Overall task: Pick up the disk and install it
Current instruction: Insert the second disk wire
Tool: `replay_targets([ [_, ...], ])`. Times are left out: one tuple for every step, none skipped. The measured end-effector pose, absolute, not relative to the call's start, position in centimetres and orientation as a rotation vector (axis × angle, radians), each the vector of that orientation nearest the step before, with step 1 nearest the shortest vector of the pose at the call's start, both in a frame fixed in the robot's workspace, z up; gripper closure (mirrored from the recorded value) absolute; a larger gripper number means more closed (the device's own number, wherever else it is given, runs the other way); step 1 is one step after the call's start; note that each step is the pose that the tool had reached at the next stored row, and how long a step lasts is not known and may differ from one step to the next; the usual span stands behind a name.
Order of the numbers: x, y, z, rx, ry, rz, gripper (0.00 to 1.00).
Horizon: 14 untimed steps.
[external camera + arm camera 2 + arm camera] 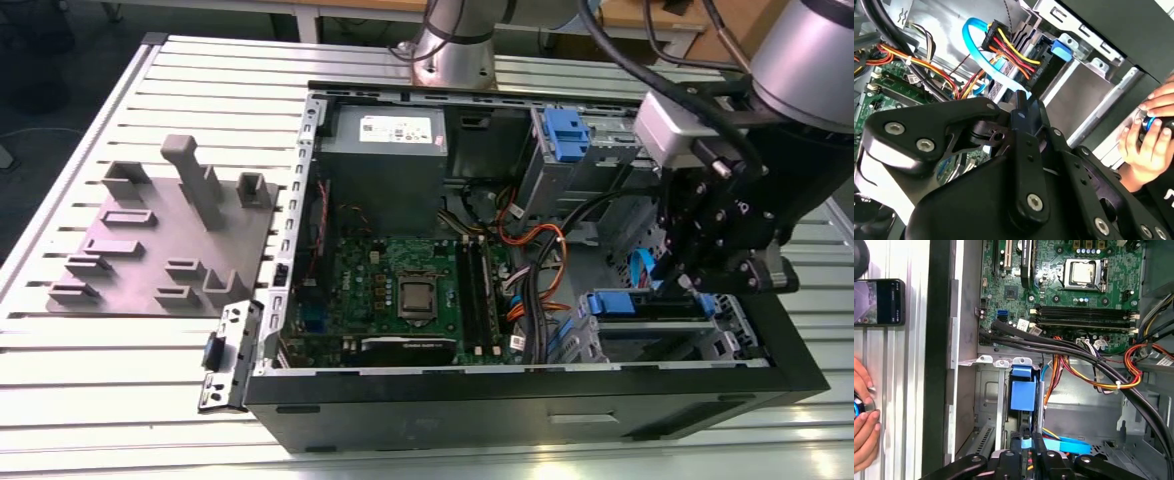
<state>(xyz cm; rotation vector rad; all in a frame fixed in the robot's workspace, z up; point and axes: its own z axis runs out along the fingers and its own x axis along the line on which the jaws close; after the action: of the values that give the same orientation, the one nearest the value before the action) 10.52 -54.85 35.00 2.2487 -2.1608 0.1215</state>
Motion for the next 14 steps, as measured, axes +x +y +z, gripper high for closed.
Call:
replay_targets([
  [10.52,-54.85,35.12,2.249,-2.161,0.121,0.76],
  [10.52,-54.85,35.12,2.249,-2.161,0.121,0.76],
  [10.52,-54.85,35.12,2.249,-2.161,0.121,0.78],
  [10.52,-54.85,35.12,2.249,-2.161,0.121,0.85],
  [10.52,-54.85,35.12,2.249,-2.161,0.12,0.85],
  [10.52,-54.85,35.13,2.248,-2.16,0.121,0.89],
  [10.52,-54.85,35.13,2.248,-2.16,0.12,0.89],
  [10.52,-54.85,35.14,2.248,-2.16,0.12,0.89],
  [10.52,-54.85,35.13,2.248,-2.16,0.12,0.89],
  [10.52,-54.85,35.13,2.248,-2.16,0.12,0.89],
  [10.52,-54.85,35.14,2.248,-2.16,0.12,0.89],
  [10.52,-54.85,35.14,2.248,-2.16,0.12,0.89],
  [10.52,-54.85,35.14,2.248,-2.16,0.119,0.89],
  [10.52,-54.85,35.14,2.248,-2.16,0.119,0.89],
])
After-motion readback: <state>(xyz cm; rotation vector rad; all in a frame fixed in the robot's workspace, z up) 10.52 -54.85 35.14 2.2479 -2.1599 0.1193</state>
